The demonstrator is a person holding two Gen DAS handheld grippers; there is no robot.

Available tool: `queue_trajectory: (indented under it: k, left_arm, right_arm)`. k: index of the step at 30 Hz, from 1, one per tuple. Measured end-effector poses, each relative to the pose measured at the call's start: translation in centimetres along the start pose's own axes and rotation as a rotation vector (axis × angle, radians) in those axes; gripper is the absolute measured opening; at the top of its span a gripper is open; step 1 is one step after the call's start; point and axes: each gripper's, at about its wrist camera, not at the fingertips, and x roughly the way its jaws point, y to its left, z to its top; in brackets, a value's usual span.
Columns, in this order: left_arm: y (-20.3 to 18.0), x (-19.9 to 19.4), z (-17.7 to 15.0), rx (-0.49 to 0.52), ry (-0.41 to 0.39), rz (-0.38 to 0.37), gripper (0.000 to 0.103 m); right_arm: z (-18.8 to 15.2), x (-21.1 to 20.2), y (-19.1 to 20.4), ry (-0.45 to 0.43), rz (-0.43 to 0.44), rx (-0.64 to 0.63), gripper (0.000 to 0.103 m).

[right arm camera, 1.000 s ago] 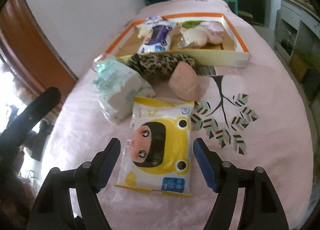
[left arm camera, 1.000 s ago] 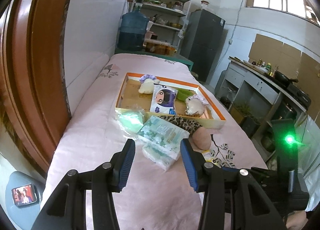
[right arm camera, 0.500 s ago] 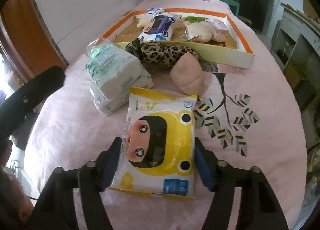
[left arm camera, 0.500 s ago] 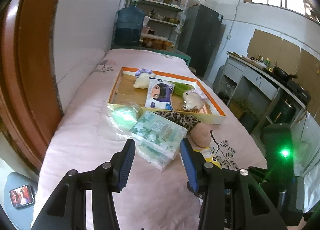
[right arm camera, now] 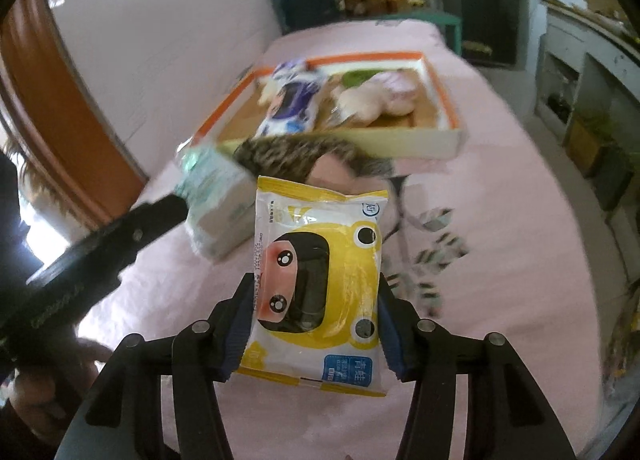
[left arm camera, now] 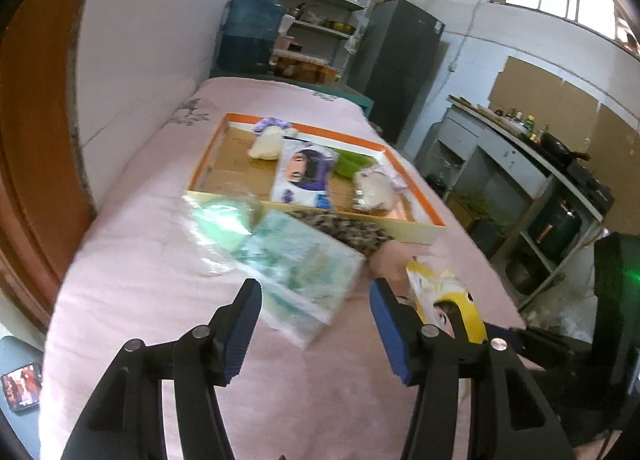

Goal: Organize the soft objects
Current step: 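Grasp the yellow cartoon-face wipes bag with the right gripper while the left grasps the beige sponge pad, then carry wipes bag and sponge pad into the tray while both grippers lower them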

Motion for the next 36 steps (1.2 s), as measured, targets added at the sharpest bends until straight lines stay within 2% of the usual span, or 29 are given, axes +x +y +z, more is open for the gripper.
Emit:
queue_trajectory:
  k: [2, 6, 8, 11, 13, 18, 21, 24, 36]
  left_arm:
    - [-1.0, 0.1, 0.0, 0.013, 0.001, -0.028, 0.056]
    - [-5.1, 1.3, 0.5, 0.104, 0.013, -0.086, 0.056]
    - [-7.3, 2.3, 0.7, 0.158, 0.013, -0.083, 0.056]
    - [-9.5, 4.6, 0.9, 0.21, 0.01, -0.035, 0.056]
    - [-9.9, 6.1, 0.9, 0.223, 0.024, 0.009, 0.056]
    - [-9.1, 8.9, 0.7, 0.188, 0.096, 0.039, 0.055]
    - [-8.9, 9.7, 0.5, 0.182, 0.123, 0.052, 0.046]
    - [-8.9, 9.7, 0.4, 0.178, 0.119, 0.054, 0.039]
    - [-9.0, 7.9, 0.8, 0.176, 0.068, 0.0, 0.036]
  right_arm:
    - [0.2, -0.6, -1.2, -0.02, -0.013, 0.036, 0.057]
    - [0.2, -1.8, -4.1, -0.064, -0.064, 0.11, 0.057]
    - [0.1, -2.6, -5.7, -0.082, -0.089, 0.146, 0.056]
    - [-0.2, -3.4, -7.7, -0.092, -0.112, 0.186, 0.057]
    - [-0.5, -4.0, -8.7, -0.098, -0.117, 0.202, 0.057]
    - [-0.8, -4.2, -9.9, -0.102, -0.117, 0.215, 0.057]
    - [-1.1, -4.1, -10.2, -0.102, -0.103, 0.221, 0.057]
    - [-1.1, -3.5, -10.1, -0.091, -0.091, 0.223, 0.057]
    - [-1.1, -2.9, -9.9, -0.081, -0.079, 0.22, 0.057]
